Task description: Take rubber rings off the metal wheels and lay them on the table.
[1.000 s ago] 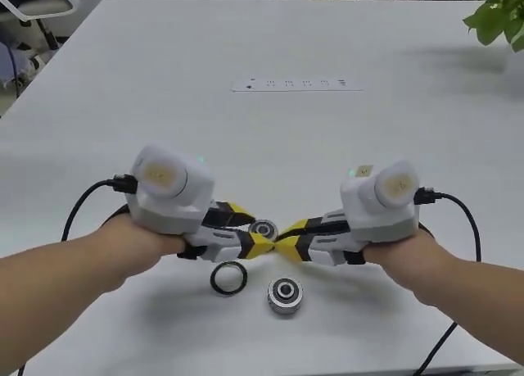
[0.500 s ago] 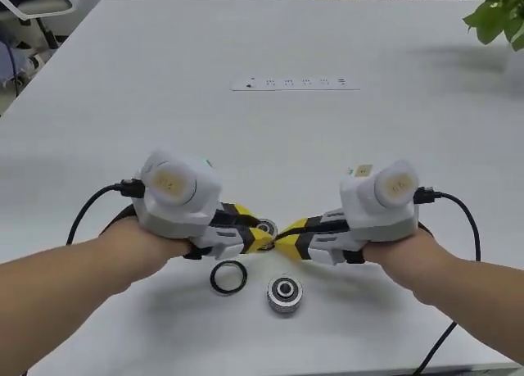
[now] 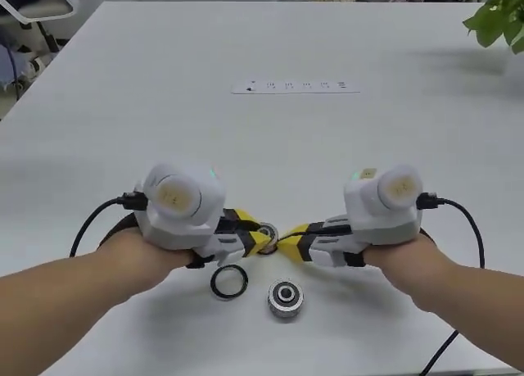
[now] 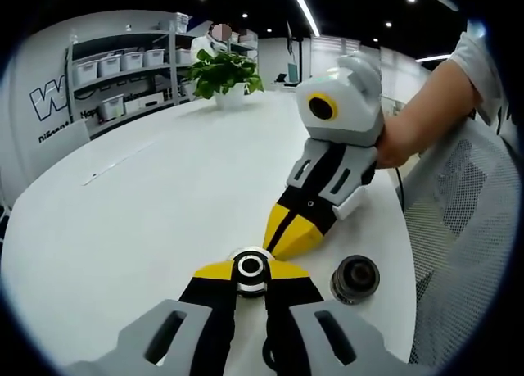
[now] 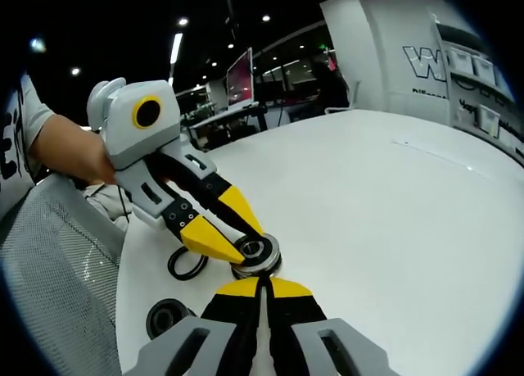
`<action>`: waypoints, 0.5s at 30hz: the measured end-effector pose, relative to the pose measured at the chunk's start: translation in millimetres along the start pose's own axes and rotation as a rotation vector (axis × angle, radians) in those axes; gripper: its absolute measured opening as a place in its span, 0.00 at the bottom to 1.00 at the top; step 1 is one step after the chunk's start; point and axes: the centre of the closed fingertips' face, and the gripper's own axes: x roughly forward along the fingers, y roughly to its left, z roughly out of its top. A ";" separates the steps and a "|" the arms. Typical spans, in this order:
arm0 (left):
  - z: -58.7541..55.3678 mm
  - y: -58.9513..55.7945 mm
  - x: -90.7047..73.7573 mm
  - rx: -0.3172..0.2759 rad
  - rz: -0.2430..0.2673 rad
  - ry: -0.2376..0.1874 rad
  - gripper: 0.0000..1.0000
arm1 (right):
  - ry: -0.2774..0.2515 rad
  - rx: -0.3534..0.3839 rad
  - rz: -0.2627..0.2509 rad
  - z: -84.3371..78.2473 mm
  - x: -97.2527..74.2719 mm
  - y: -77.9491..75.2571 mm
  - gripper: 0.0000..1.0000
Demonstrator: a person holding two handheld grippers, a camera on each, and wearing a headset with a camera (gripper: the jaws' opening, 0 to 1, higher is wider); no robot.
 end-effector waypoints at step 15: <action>0.2 -2.6 -0.8 -0.002 0.009 0.008 0.07 | -0.046 0.200 0.016 1.7 -3.2 -3.4 0.00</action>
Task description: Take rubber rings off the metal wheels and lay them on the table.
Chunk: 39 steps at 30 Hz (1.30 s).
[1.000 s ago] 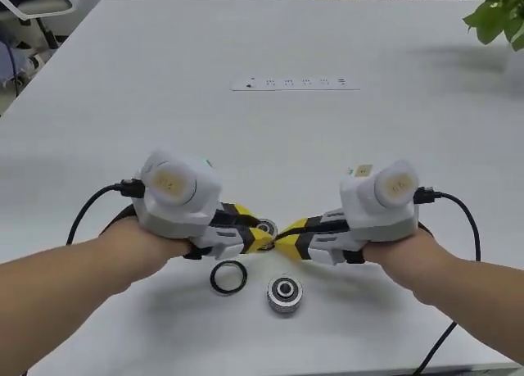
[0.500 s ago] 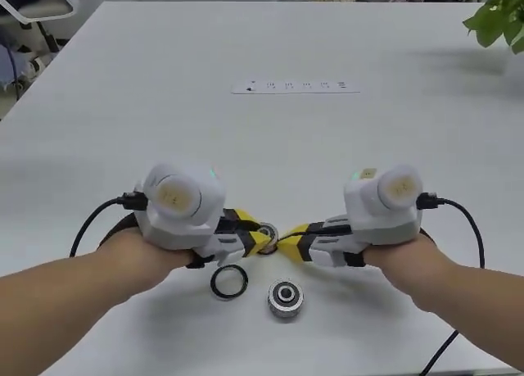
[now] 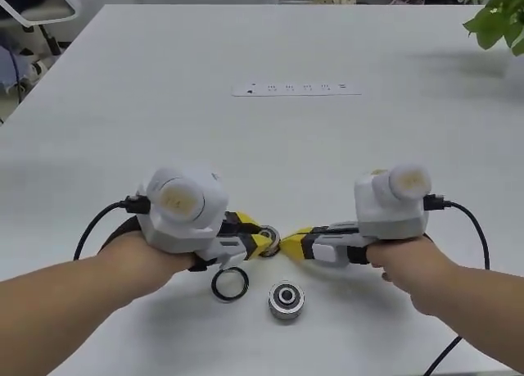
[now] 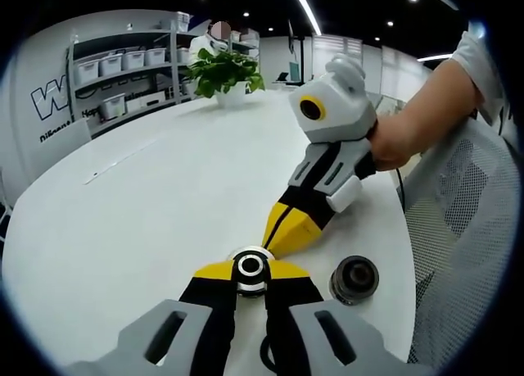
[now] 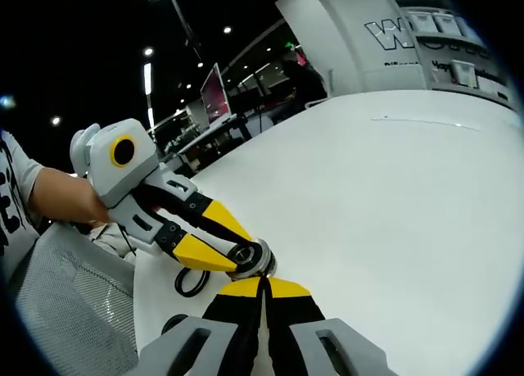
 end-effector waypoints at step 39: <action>-0.3 1.1 0.7 0.005 0.017 0.020 0.07 | -0.075 0.072 0.027 17.2 -2.5 17.7 0.00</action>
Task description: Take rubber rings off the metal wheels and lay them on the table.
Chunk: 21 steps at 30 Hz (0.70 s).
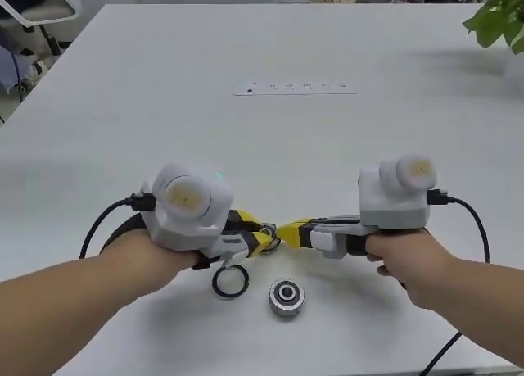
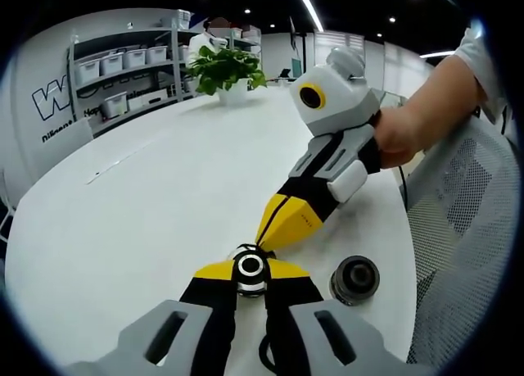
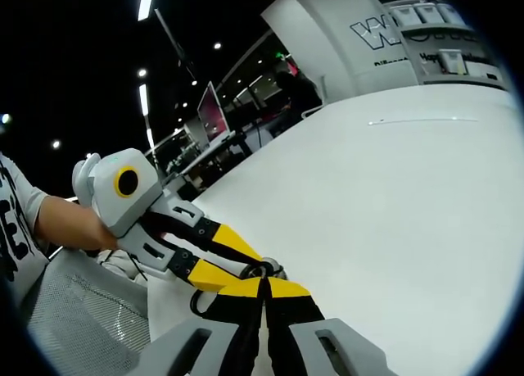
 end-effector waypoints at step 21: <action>0.1 -0.7 0.8 -0.009 0.000 -0.015 0.08 | -0.015 -0.029 0.014 2.5 4.8 0.5 0.00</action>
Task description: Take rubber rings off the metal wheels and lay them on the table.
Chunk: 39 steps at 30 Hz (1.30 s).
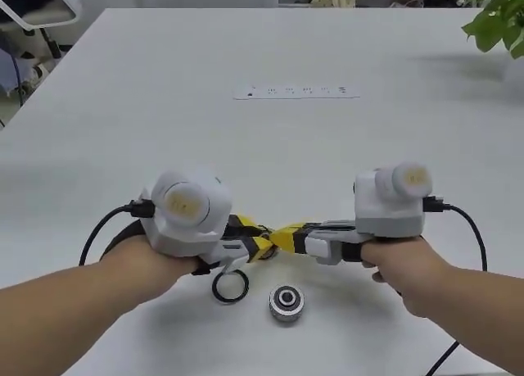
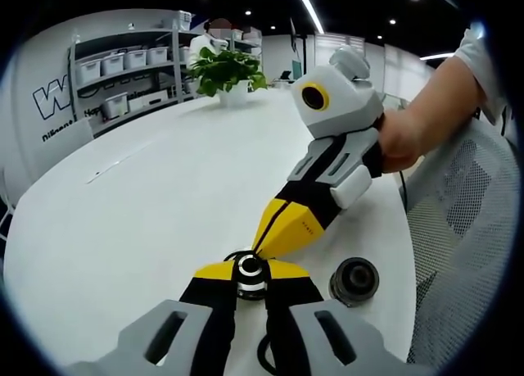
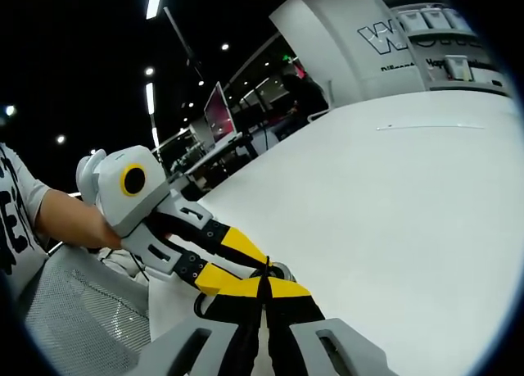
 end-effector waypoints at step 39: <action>19.2 -9.8 -52.6 0.014 -0.057 -0.096 0.34 | -0.062 0.067 0.077 17.3 -4.2 20.5 0.00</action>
